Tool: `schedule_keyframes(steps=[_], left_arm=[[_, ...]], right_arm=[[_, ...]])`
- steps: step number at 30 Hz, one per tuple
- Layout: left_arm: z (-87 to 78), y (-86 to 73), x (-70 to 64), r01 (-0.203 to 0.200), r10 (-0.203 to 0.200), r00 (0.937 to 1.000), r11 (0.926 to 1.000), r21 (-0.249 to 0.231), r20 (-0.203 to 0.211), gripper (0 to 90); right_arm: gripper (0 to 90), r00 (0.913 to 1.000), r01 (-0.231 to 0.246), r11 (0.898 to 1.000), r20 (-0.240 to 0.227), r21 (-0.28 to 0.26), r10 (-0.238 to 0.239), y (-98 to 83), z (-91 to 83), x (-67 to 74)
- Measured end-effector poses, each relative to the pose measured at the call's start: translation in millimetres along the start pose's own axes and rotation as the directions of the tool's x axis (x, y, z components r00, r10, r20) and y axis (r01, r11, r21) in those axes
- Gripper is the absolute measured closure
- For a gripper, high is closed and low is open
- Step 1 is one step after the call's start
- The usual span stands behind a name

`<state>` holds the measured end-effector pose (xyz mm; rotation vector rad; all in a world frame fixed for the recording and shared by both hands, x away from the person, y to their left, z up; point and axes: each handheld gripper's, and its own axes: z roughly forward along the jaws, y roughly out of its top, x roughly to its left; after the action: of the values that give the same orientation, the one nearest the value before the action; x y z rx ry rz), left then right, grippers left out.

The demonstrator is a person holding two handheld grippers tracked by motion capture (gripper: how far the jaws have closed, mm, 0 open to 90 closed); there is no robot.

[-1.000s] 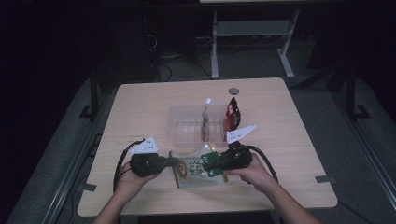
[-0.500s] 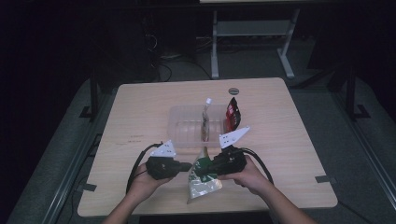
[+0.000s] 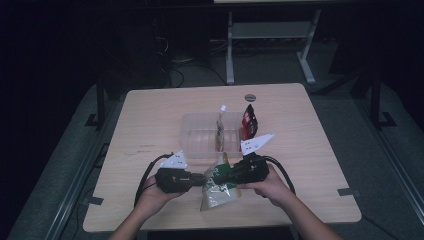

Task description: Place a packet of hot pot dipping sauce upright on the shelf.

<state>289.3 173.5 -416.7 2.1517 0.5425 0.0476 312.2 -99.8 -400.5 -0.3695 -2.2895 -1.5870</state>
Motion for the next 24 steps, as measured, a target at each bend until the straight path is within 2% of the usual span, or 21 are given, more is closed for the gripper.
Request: schedule_keyframes(steps=[2, 7, 14, 19, 24], left_arm=[[-4.0, -2.3, 1.3, 0.001, -0.001, 0.9999, 1.0000, 0.004, -0.012, 67.4], [-13.4, -10.1, 5.6, 0.020, -0.019, 0.9993, 0.9997, 0.011, -0.032, 56.8], [-20.0, -22.9, 11.9, 0.068, -0.067, 0.9976, 0.9963, 0.053, -0.016, 43.3], [-19.3, -25.0, 13.4, 0.071, -0.070, 0.9974, 0.9960, 0.054, -0.017, 35.8], [-18.4, -26.3, 13.7, 0.081, -0.080, 0.9966, 0.9947, 0.064, -0.022, 29.1]], right_arm=[[90.0, 0.9999, 0.006, 1.000, 0.012, 0.000, -0.006, 1.7, -2.4, 0.7], [90.0, 0.9994, 0.015, 1.000, 0.031, -0.013, -0.015, 6.6, -6.4, 0.8], [90.0, 0.9969, 0.030, 0.999, 0.074, -0.021, -0.028, 18.1, -11.5, -3.0], [90.0, 0.9960, 0.037, 0.999, 0.082, -0.031, -0.034, 29.5, -13.6, -6.2], [90.0, 0.9929, 0.050, 0.998, 0.110, -0.044, -0.045, 42.6, -16.0, -12.8]])
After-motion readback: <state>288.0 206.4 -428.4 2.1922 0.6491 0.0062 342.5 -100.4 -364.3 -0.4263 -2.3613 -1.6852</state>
